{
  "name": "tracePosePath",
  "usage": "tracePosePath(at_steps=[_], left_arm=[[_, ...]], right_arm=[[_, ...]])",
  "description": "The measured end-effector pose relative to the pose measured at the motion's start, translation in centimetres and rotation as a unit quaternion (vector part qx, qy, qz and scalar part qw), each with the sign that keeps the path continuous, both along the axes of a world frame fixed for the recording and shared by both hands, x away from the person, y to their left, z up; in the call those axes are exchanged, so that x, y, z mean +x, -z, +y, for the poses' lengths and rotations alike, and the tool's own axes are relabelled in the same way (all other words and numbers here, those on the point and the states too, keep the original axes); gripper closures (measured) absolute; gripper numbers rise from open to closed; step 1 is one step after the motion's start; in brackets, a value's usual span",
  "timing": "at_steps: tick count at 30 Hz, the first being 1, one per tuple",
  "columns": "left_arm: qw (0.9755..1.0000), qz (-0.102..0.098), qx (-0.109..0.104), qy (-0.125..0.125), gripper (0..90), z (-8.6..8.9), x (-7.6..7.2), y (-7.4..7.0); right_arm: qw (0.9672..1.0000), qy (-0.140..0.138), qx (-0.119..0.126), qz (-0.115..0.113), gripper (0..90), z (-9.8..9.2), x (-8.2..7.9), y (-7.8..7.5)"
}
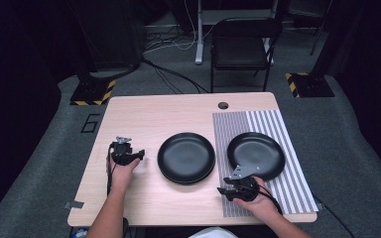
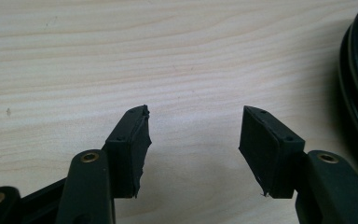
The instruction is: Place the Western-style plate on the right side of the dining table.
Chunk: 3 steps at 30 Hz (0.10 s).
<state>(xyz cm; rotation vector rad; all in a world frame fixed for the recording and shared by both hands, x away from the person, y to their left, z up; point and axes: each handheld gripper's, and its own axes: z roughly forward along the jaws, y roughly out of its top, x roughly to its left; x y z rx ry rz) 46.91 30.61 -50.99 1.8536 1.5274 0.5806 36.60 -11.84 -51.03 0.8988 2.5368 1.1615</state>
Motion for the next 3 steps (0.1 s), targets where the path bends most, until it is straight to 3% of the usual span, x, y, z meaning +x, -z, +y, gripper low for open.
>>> tracePosePath(at_steps=[3], left_arm=[[0.9999, -0.002, 0.015, 0.005, 41.5, -0.17, 0.31, 0.31]], right_arm=[[1.0000, 0.001, -0.002, -0.004, 51.0, 0.01, 0.07, 0.25]])
